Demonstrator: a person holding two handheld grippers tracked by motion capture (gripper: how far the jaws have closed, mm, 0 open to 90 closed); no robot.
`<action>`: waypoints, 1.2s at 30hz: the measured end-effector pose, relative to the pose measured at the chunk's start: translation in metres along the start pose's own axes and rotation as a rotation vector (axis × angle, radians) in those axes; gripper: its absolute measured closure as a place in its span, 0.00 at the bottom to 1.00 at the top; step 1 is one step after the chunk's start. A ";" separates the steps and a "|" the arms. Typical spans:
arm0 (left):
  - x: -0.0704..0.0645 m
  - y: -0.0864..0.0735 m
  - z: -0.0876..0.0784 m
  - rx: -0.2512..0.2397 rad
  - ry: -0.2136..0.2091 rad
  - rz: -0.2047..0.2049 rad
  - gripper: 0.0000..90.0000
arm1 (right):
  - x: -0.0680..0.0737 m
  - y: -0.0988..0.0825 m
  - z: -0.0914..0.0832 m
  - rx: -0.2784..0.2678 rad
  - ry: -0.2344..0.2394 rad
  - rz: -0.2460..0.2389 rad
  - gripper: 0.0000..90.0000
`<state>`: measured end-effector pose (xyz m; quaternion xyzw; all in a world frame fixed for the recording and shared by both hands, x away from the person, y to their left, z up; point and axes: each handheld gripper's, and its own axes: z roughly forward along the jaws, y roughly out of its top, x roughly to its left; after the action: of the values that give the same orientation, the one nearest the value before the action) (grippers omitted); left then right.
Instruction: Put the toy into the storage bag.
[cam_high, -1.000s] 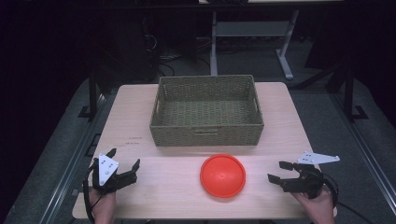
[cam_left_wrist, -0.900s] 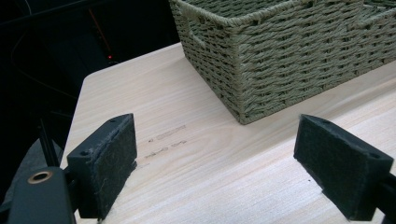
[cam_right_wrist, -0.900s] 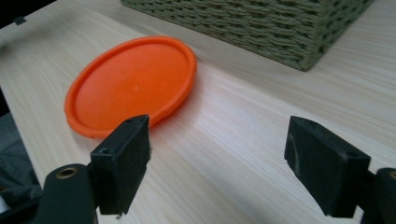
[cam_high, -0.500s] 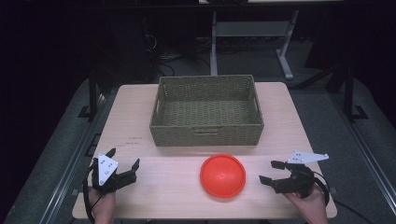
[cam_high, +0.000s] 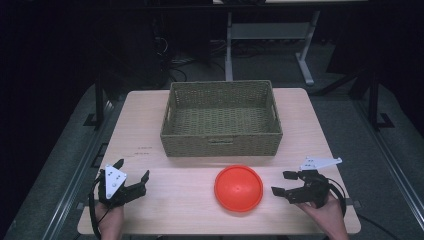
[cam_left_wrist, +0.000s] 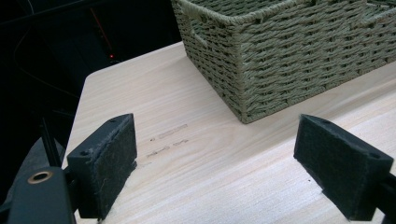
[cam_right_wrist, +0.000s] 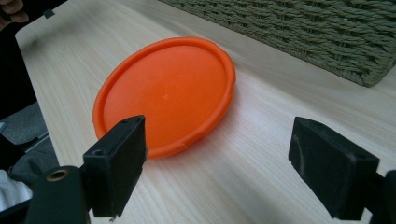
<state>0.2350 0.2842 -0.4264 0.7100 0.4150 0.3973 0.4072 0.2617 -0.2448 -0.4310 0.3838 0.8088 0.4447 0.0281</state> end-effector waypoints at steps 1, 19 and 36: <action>0.000 0.000 0.000 0.001 -0.001 0.000 0.14 | 0.000 0.001 0.001 0.005 -0.003 -0.001 0.21; 0.000 0.001 0.000 0.004 0.011 0.020 0.14 | 0.003 0.034 0.036 0.118 0.056 -0.045 0.27; 0.000 0.001 -0.001 -0.001 0.004 0.018 0.14 | -0.006 0.031 0.061 0.181 0.039 -0.014 0.43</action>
<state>0.2348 0.2839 -0.4253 0.7127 0.4093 0.4025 0.4030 0.3081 -0.1959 -0.4465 0.3702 0.8489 0.3768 -0.0193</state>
